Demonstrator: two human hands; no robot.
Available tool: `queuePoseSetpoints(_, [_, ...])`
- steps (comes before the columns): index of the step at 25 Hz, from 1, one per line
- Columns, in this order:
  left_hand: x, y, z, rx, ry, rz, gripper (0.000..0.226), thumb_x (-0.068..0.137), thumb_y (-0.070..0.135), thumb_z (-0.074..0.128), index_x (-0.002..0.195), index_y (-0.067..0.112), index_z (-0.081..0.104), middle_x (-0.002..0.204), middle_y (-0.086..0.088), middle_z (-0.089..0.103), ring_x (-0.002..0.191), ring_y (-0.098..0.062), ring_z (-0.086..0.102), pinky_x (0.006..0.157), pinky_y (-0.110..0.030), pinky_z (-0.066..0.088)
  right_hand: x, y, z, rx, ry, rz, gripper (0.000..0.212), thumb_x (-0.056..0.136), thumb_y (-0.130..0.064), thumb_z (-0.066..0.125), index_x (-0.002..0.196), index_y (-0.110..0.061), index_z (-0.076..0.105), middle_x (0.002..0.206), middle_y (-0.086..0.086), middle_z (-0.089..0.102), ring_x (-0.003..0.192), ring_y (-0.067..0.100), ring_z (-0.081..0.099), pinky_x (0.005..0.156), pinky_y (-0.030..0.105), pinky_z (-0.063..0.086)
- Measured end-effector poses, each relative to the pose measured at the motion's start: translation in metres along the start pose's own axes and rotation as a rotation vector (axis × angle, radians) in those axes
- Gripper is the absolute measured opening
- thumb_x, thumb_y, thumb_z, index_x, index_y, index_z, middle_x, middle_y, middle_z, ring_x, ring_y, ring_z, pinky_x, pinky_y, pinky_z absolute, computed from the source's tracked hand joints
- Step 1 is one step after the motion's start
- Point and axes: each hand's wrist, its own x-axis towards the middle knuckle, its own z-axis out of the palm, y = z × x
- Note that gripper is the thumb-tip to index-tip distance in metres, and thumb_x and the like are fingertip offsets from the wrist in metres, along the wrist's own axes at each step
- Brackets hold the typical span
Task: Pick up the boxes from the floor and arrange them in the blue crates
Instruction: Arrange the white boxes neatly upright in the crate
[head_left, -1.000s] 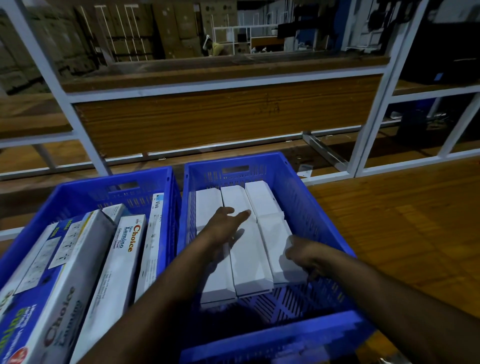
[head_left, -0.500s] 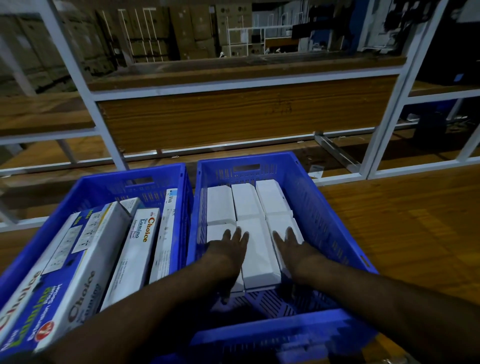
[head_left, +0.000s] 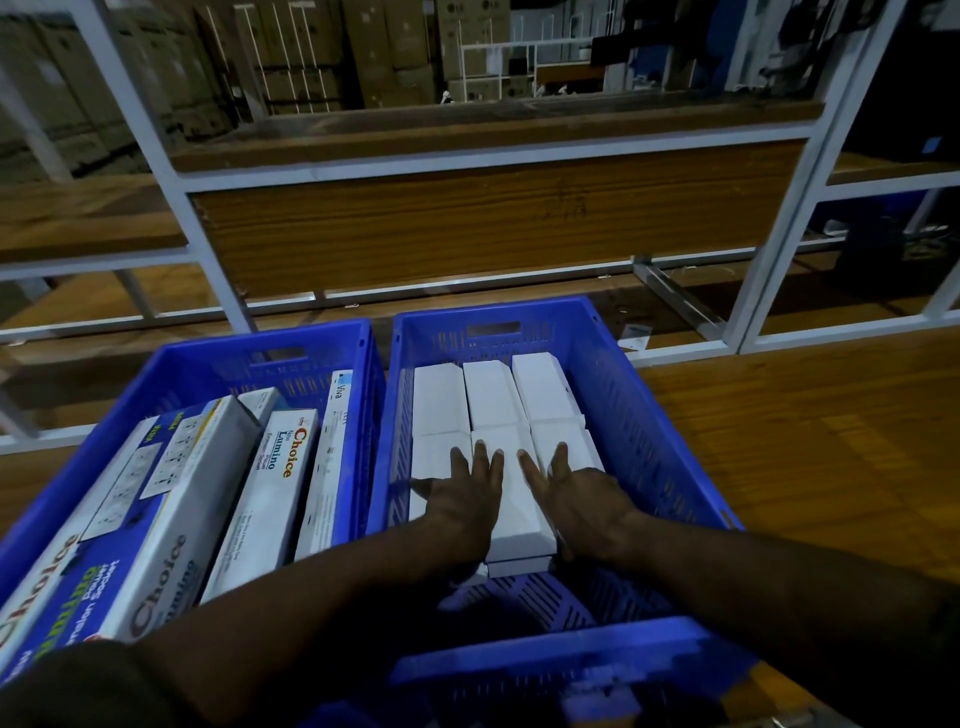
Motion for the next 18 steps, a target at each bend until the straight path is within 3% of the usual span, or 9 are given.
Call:
queuePoseSetpoints(2, [-0.0003,0.002,0.0023,0.008,0.016,-0.014,0.097,0.101,0.024,0.058,0.157,0.007,-0.019,0.166,-0.021,-0.017,0.153,-0.046,-0.003,0.103,-0.075,0.036,0.0003,0.0006,0.0014,-0.023,0.03,0.009,0.132,0.076,-0.058,0.074,0.153,-0.008,-0.021,0.155,0.041,0.004,0.104,0.055,0.059,0.073,0.054,0.058])
queuePoseSetpoints(4, [-0.0021,0.0048,0.0038,0.005,0.062,-0.007,0.095,0.101,0.022,0.056,0.156,0.005,-0.019,0.166,-0.023,-0.014,0.154,-0.045,-0.001,0.101,-0.074,0.039,-0.0008,-0.0014,0.0015,-0.043,0.049,-0.014,0.132,0.075,-0.061,0.072,0.153,-0.007,-0.019,0.157,0.037,-0.001,0.129,0.06,0.038,0.076,0.056,0.058])
queuePoseSetpoints(6, [-0.0037,0.0072,0.0035,0.022,0.092,0.014,0.095,0.101,0.022,0.057,0.156,0.003,-0.018,0.166,-0.026,-0.011,0.154,-0.045,0.002,0.1,-0.071,0.043,-0.0024,-0.0041,0.0018,-0.004,0.054,-0.058,0.133,0.072,-0.07,0.068,0.154,-0.008,-0.016,0.16,0.031,-0.008,0.142,0.057,0.018,0.079,0.056,0.056])
queuePoseSetpoints(9, [-0.002,0.0058,0.0001,0.019,0.098,0.007,0.09,0.102,0.021,0.056,0.157,0.0,-0.013,0.166,-0.027,-0.007,0.154,-0.043,0.009,0.1,-0.068,0.045,0.0007,-0.0025,0.0037,0.099,0.082,-0.097,0.126,0.073,-0.089,0.042,0.155,-0.012,-0.016,0.162,0.023,-0.011,0.148,0.049,0.007,0.085,0.058,0.053])
queuePoseSetpoints(11, [0.0,0.0039,-0.0012,0.004,0.099,0.002,0.09,0.101,0.021,0.057,0.157,-0.001,-0.01,0.166,-0.027,-0.006,0.153,-0.042,0.011,0.1,-0.068,0.045,0.003,-0.0002,0.0043,0.155,0.089,-0.089,0.118,0.076,-0.091,0.03,0.155,-0.016,-0.016,0.164,0.019,-0.01,0.15,0.045,0.002,0.087,0.06,0.052])
queuePoseSetpoints(18, [0.0021,0.0,-0.0017,-0.006,0.072,0.054,0.099,0.098,0.029,0.063,0.157,-0.002,-0.01,0.165,-0.028,-0.008,0.155,-0.041,-0.003,0.105,-0.069,0.04,0.0023,0.0009,0.0041,0.181,0.053,-0.078,0.113,0.08,-0.086,0.033,0.155,-0.018,-0.016,0.164,0.015,-0.014,0.151,0.039,-0.005,0.092,0.066,0.045])
